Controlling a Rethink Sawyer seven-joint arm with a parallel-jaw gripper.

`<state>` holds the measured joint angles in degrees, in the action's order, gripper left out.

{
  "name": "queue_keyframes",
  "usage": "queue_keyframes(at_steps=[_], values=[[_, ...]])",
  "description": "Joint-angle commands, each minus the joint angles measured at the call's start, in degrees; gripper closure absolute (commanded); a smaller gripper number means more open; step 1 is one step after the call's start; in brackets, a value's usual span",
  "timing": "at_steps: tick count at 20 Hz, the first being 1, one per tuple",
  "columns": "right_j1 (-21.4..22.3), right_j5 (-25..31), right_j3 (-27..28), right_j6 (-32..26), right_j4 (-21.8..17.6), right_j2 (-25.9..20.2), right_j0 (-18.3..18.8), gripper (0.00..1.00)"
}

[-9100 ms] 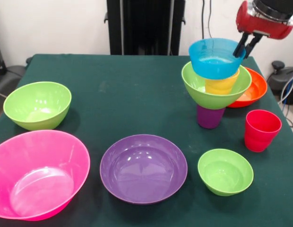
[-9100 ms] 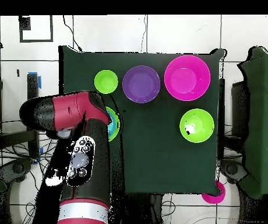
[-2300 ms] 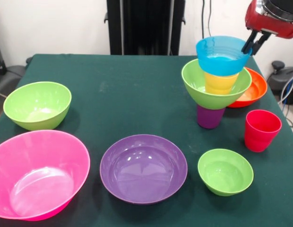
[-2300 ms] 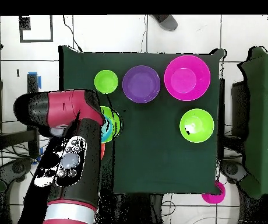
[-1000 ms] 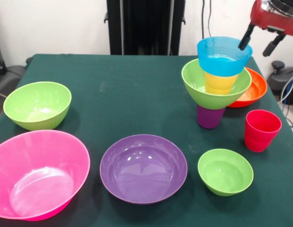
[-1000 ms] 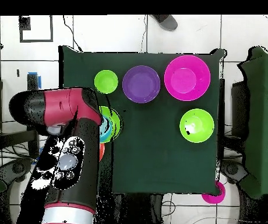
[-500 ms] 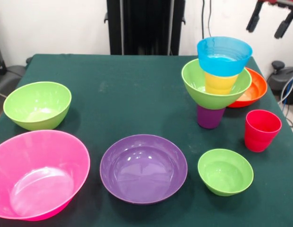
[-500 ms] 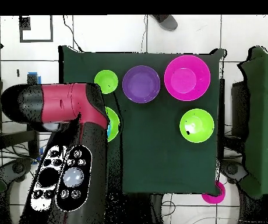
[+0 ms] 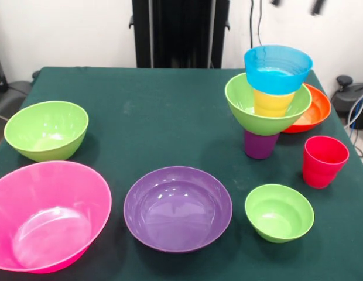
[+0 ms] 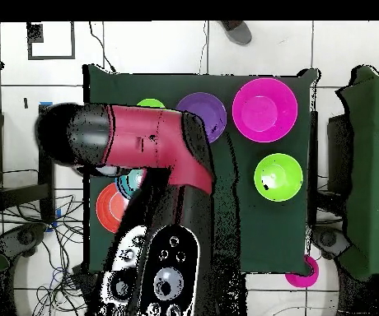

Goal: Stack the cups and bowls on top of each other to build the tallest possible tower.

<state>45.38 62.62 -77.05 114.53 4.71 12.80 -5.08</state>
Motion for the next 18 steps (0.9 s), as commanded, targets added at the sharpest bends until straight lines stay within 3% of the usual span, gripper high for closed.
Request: queue_keyframes(at_steps=[1, 8, 13, 18], values=[[3.7, 4.6, -10.0, -22.8, -5.9, -6.8, 9.0, 0.00], [4.7, 1.0, -13.2, -35.8, -8.7, -13.6, 20.8, 0.00], [1.9, -10.4, -16.4, -35.6, -8.5, -18.3, 26.2, 0.00], [-1.7, -14.6, -17.3, -29.3, -7.8, -19.5, 27.6, 0.00]])
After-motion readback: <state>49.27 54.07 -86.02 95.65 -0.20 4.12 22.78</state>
